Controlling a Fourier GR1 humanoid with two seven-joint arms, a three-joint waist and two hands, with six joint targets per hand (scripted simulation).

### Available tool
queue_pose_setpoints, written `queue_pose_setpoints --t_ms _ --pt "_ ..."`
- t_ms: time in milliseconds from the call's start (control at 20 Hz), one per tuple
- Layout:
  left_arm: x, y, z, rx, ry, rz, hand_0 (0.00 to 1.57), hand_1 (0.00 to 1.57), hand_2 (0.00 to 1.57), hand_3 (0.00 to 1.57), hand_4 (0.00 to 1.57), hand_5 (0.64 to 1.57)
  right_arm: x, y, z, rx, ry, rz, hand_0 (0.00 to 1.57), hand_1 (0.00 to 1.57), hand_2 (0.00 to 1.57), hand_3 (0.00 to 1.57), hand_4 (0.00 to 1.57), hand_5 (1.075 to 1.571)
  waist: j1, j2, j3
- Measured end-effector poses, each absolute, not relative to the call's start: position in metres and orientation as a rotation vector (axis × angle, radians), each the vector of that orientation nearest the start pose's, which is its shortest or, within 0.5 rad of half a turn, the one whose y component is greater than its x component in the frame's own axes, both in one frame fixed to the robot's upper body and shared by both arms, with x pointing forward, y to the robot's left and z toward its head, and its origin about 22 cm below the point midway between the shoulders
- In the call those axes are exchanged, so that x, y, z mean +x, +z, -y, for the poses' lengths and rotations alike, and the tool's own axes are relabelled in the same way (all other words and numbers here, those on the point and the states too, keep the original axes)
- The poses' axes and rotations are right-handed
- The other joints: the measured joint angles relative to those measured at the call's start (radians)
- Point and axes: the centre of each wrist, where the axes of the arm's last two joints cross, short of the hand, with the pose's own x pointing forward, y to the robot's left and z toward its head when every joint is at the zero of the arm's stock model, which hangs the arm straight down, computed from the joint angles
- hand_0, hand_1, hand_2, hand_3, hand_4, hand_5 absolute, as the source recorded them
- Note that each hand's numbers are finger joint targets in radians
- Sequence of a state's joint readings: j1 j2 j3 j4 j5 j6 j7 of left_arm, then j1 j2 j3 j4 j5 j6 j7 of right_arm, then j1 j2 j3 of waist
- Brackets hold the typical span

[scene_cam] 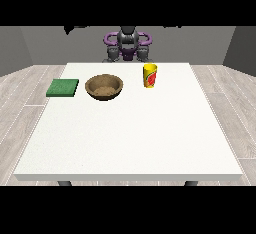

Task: Pick the cup and pour the ball into the bowl, then pick the bowl and place it on the pad

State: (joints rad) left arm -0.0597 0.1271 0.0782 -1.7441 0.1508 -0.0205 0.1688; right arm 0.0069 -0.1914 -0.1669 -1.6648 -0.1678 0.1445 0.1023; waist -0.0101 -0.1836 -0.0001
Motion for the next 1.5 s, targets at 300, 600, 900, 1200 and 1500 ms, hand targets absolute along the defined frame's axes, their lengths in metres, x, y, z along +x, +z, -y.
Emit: queue_pose_setpoints --t_ms 300,600,900,1200,1500 --pt "0.256 0.074 -0.277 -0.005 0.045 1.736 0.0 0.0 0.0 0.0 0.0 1.541 0.236 0.048 0.328 -0.011 0.022 1.668 0.0 0.0 0.0 0.0 0.0 1.57 -0.011 0.096 0.0002" --pt "0.267 0.055 -0.281 0.013 0.048 1.821 0.0 0.0 0.0 0.0 0.0 1.527 0.244 0.046 0.326 0.012 0.033 1.735 0.0 0.0 0.0 0.0 0.0 1.57 -0.025 0.195 -0.0002" --pt "0.276 0.017 -0.272 0.043 0.068 1.884 0.0 0.0 0.0 0.0 0.0 1.518 0.251 0.037 0.321 0.021 0.052 1.796 0.0 0.0 0.0 0.0 0.0 1.571 -0.046 0.278 -0.0002" --pt "0.286 -0.023 -0.245 0.078 0.075 1.921 0.0 0.0 0.0 0.0 0.0 1.528 0.262 0.045 0.326 0.042 0.081 1.846 0.0 0.0 0.0 0.0 0.0 1.57 -0.08 0.337 -0.0002" --pt "0.299 -0.057 -0.242 0.118 0.103 1.939 0.0 0.0 0.0 0.0 0.0 1.518 0.266 0.046 0.33 0.072 0.098 1.876 0.0 0.0 0.0 0.0 0.0 1.57 -0.113 0.386 -0.0003"
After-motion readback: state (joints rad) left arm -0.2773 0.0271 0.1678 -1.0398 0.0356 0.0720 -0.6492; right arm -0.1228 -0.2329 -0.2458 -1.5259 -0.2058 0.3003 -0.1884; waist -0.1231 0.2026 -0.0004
